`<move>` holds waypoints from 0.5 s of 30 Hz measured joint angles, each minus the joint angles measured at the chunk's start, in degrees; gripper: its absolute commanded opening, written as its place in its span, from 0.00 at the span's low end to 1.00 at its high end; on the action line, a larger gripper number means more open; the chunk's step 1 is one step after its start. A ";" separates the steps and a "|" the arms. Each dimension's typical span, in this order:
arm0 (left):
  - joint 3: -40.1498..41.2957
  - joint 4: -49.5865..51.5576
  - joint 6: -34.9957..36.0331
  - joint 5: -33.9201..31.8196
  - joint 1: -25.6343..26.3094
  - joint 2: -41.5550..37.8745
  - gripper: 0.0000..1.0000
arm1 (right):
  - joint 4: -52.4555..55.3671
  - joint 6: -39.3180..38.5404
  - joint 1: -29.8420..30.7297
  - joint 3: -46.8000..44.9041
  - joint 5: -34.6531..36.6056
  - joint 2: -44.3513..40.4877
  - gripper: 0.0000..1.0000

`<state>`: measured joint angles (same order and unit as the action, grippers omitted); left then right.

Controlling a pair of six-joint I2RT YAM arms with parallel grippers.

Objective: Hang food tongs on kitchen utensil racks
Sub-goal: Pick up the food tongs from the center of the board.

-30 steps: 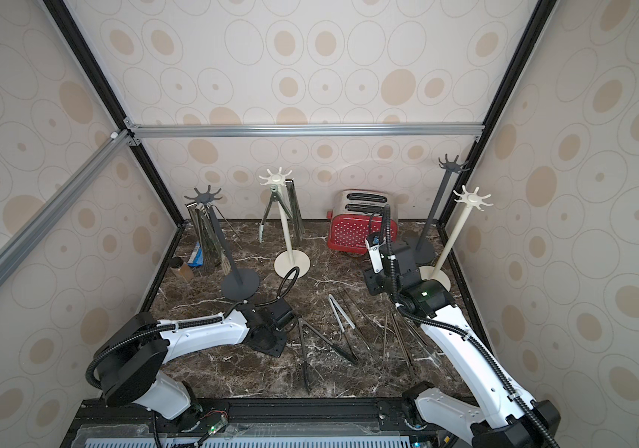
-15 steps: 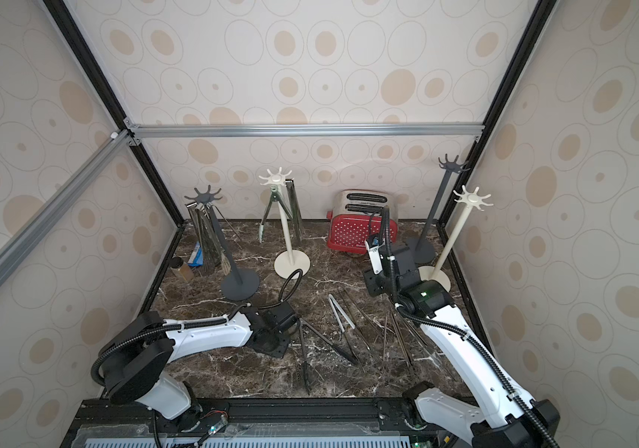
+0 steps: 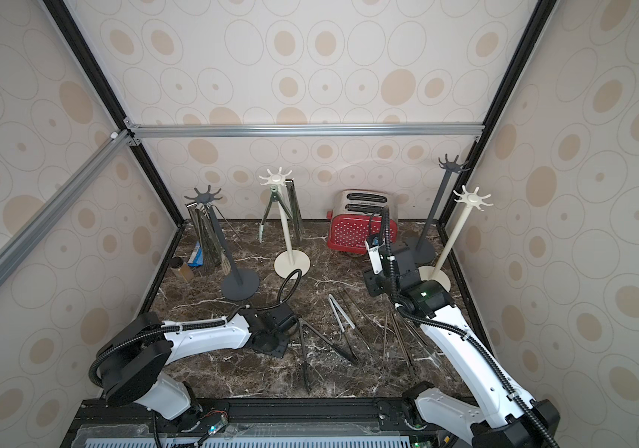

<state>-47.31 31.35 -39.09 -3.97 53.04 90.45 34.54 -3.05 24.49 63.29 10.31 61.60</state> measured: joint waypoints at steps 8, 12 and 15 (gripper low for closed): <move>0.42 0.90 -0.09 -1.07 0.07 -0.87 0.00 | -0.02 0.02 0.00 0.00 -0.09 0.00 0.53; 0.68 3.98 -0.11 -2.99 0.07 -3.89 0.00 | -0.04 0.00 0.00 0.00 -0.22 0.00 0.53; 0.31 6.60 -0.04 -5.22 0.07 -8.22 0.00 | -0.17 0.00 -0.02 0.00 -0.31 -0.02 0.53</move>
<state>-47.00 37.95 -39.13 -9.19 53.10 82.24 34.37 -3.05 24.47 63.29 10.00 61.58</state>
